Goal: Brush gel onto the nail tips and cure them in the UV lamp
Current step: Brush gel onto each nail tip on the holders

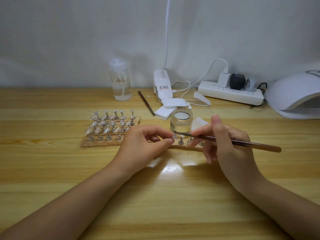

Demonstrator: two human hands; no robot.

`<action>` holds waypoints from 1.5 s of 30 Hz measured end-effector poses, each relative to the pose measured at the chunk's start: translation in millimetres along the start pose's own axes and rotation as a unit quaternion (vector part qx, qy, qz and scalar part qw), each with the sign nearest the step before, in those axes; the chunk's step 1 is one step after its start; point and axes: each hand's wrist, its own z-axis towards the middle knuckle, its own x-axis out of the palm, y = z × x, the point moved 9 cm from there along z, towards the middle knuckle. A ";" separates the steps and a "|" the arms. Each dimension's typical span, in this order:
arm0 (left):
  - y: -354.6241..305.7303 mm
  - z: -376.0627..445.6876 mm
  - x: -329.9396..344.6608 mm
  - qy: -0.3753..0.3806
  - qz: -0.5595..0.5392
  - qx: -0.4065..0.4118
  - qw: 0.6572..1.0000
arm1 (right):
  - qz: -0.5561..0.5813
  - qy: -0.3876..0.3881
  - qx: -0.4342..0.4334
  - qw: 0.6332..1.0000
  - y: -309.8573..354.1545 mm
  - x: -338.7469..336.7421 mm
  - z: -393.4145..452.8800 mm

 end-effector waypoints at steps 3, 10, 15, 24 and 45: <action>1.0 0.1 -0.4 -0.001 -0.003 -0.005 1.000 | 0.017 -0.007 -0.006 1.000 1.3 -3.4 -2.3; 2.5 0.8 -0.1 -0.001 0.005 -0.006 1.000 | -0.009 -0.010 -0.020 1.000 2.4 -1.5 0.3; 4.9 1.6 0.0 -0.004 -0.002 -0.012 1.000 | 0.007 0.009 -0.009 1.000 0.0 -0.2 -1.3; 1.9 0.5 0.5 0.000 0.003 -0.006 1.000 | -0.008 0.000 -0.007 1.000 -1.5 -0.1 1.7; -0.7 -0.5 -0.7 -0.003 0.003 -0.001 1.000 | 0.028 -0.002 -0.019 0.999 2.7 -4.7 -1.7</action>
